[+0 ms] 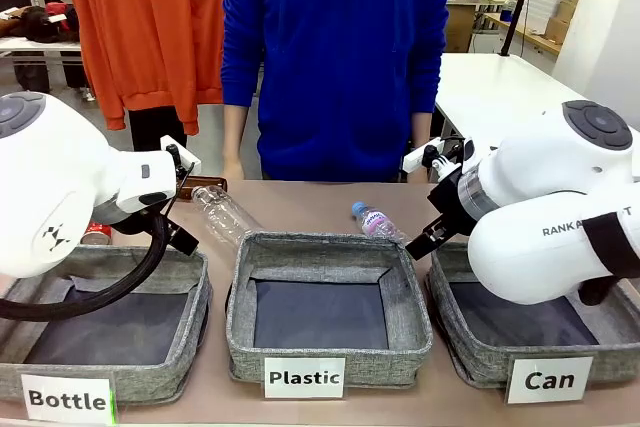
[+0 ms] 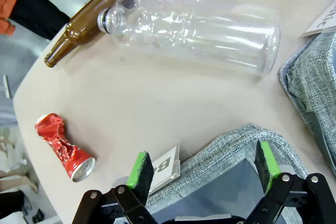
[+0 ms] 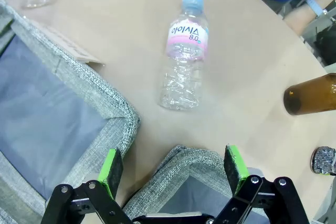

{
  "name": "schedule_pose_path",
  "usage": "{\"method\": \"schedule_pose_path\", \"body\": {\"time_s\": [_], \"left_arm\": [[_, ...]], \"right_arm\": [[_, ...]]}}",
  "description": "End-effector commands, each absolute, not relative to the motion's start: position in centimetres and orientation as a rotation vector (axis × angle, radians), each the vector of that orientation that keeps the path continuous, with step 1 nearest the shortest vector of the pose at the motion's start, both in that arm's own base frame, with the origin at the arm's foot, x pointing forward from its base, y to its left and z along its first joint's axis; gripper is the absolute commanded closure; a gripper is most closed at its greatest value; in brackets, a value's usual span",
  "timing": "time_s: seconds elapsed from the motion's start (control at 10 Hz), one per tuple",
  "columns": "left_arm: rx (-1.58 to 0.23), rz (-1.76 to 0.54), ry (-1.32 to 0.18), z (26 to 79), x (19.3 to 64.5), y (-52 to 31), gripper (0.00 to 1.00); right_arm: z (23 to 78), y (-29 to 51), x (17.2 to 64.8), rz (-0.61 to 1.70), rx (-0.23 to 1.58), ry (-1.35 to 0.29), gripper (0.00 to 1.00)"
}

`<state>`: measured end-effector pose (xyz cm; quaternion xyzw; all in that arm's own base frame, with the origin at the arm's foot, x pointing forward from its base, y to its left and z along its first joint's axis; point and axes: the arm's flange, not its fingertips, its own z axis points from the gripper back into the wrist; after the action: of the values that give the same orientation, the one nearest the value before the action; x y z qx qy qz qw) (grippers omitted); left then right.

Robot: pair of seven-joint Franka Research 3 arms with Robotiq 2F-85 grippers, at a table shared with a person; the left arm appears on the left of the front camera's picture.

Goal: Sort the can waste into the basket.
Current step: Pick up the can waste from the table and place it in the right Fabric basket.

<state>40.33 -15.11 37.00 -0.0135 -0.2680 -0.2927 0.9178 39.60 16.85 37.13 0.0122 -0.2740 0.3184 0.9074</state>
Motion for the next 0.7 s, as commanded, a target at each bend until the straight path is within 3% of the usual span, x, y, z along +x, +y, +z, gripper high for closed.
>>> {"method": "schedule_pose_path", "body": {"time_s": [0.0, 0.6], "left_arm": [[-0.028, -0.602, -0.551, 37.01, 40.33, -15.11, 0.0], [-0.028, -0.602, -0.551, 37.01, 40.33, -15.11, 0.0]], "right_arm": [[37.13, 16.84, 39.6, 0.656, 0.026, -0.566, 0.0], [37.13, 16.84, 39.6, 0.656, 0.026, -0.566, 0.0]]}}
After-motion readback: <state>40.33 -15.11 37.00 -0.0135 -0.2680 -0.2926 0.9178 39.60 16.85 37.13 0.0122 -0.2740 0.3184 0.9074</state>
